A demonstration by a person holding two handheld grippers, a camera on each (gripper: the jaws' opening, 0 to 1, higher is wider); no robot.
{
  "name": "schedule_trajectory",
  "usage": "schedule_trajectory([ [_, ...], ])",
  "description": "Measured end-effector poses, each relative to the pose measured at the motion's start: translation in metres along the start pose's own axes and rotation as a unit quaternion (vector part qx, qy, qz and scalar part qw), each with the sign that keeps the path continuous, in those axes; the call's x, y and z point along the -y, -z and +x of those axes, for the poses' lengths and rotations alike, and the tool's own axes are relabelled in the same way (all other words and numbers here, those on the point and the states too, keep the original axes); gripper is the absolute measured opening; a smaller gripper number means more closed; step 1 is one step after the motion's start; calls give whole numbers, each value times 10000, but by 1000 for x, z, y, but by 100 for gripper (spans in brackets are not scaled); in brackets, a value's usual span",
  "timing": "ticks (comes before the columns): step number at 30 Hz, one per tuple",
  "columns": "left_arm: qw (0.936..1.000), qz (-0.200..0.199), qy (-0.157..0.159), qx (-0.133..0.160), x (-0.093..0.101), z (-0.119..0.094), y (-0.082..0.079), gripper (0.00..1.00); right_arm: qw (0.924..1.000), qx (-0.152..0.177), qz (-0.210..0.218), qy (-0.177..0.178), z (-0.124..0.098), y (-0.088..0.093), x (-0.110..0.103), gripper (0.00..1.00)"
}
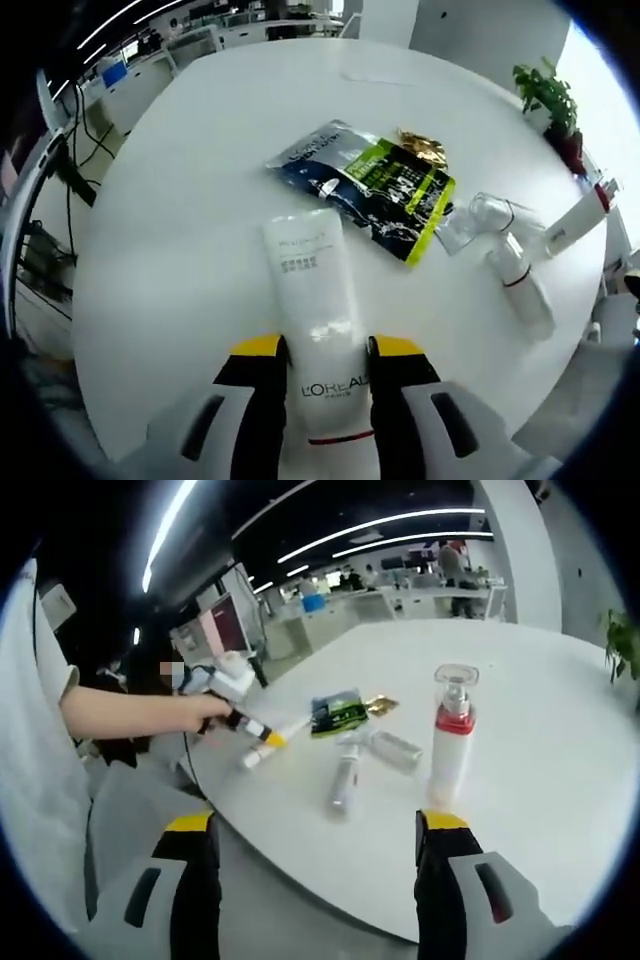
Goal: Arrange the skincare products in the storage area until every visible bottle or jar stands upright without overlapping.
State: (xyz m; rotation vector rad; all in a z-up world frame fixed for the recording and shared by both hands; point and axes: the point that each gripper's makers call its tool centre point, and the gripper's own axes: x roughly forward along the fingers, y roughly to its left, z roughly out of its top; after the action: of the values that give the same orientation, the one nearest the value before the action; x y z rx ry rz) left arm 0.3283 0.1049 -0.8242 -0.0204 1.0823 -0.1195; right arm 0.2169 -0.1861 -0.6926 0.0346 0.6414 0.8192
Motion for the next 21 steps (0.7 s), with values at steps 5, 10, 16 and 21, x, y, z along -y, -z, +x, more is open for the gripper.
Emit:
schedule_trajectory([
  [5, 9998, -98, 100, 142, 2, -8, -3, 26, 10000, 61, 53, -52, 0, -3, -2, 79],
  [10, 9991, -255, 230, 268, 8, -16, -2, 26, 9996, 191, 171, -150, -3, -6, -3, 78],
  [16, 9973, -406, 374, 478, 14, -31, -6, 26, 9988, 296, 256, -280, -3, -11, -6, 77],
  [21, 9956, -490, 514, 618, 23, -42, -7, 26, 9984, 314, 232, -418, 0, -14, -13, 77],
])
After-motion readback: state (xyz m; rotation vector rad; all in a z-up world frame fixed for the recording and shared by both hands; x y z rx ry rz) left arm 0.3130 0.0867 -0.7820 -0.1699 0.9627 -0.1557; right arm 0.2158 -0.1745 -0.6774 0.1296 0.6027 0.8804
